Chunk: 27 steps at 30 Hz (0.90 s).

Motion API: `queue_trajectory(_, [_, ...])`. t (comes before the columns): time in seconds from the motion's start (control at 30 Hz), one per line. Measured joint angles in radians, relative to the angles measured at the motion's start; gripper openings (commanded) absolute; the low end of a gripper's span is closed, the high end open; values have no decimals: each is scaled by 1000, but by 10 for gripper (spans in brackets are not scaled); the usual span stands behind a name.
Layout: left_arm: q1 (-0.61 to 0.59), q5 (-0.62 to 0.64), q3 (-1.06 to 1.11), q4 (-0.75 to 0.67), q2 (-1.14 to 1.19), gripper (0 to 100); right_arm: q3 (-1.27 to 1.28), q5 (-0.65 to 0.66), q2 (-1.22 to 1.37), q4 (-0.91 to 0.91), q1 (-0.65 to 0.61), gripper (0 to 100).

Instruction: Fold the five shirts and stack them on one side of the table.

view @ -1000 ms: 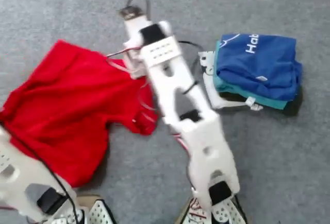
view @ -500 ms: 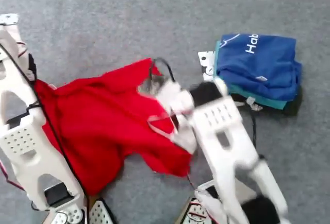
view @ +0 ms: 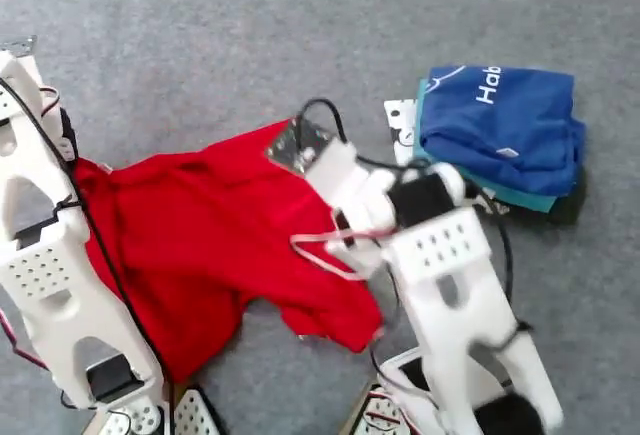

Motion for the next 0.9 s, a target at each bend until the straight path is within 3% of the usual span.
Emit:
queue_trajectory(0.2, [0,0,15,-8,0,29,-144,-35,331,-221,0,106])
queue_trajectory(0.4, [0,0,20,-8,0,29,-471,-354,733,-249,-11,106])
queue_trajectory(0.57, [0,0,20,-8,0,29,-853,-543,1083,-127,-12,106])
queue_trajectory(0.9, [-6,2,143,-89,0,29,-1682,-677,1674,143,-12,106])
